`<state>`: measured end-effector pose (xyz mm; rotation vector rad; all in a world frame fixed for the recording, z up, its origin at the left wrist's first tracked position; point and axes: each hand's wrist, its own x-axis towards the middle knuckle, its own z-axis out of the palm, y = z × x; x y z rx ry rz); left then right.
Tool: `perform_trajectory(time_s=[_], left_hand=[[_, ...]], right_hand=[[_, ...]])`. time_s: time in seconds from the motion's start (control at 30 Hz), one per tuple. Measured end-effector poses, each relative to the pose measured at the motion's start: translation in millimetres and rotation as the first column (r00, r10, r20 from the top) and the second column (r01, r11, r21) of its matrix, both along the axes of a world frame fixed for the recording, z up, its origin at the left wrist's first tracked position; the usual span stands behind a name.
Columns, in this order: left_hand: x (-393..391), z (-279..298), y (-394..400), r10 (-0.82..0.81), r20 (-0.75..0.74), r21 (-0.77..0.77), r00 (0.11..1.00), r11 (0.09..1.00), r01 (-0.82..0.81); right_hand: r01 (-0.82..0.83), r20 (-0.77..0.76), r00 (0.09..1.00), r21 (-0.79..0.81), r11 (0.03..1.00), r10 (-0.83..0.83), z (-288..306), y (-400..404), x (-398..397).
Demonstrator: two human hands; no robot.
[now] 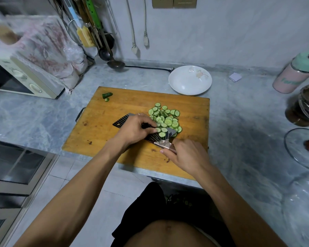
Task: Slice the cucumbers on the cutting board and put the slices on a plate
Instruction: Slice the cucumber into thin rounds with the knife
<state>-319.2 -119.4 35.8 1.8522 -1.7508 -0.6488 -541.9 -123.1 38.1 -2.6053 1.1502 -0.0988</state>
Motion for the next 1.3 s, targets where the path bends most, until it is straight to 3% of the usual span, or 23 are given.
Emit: perform_trajectory(time_s=[0.23,0.43,0.57,0.73,0.8,0.97,1.03,1.13,1.3], left_hand=[[0,3,-24,-0.018,0.058,0.109,0.998,0.994,0.012],[-8,3,-20,-0.179,0.016,0.147,0.984,0.974,0.174],[-6,3,-29,-0.145,0.02,0.15,0.989,0.979,0.141],[2,-1,-44,0.01,0.255,0.156,0.967,0.986,-0.051],[5,-3,-46,0.006,0.217,0.157,0.976,0.987,-0.041],[3,-2,-49,-0.126,-0.051,0.256,0.991,0.957,0.135],[5,-5,-57,-0.055,-0.013,0.247,0.998,0.967,0.057],[9,-9,-66,0.063,0.172,0.187,0.983,0.978,-0.096],[-20,-8,-62,-0.117,0.075,0.157,0.99,0.982,0.104]], right_hand=[[-0.046,-0.044,0.998,-0.043,0.998,0.044,0,-5,-1],[-0.036,-0.045,0.998,-0.069,0.997,0.032,-1,-12,0],[-0.057,-0.06,0.997,-0.075,0.996,0.052,-1,-13,-2],[-0.091,-0.086,0.993,-0.107,0.99,0.082,-2,-14,-8],[-0.083,-0.085,0.994,-0.111,0.99,0.073,-3,-16,-10],[-0.062,-0.091,0.995,-0.118,0.991,0.052,-2,-23,-16],[-0.062,-0.095,0.994,-0.119,0.991,0.051,0,-25,-18],[-0.074,-0.097,0.993,-0.132,0.989,0.061,-2,-27,-20],[-0.088,-0.048,0.995,-0.134,0.987,0.082,-7,-30,-21]])
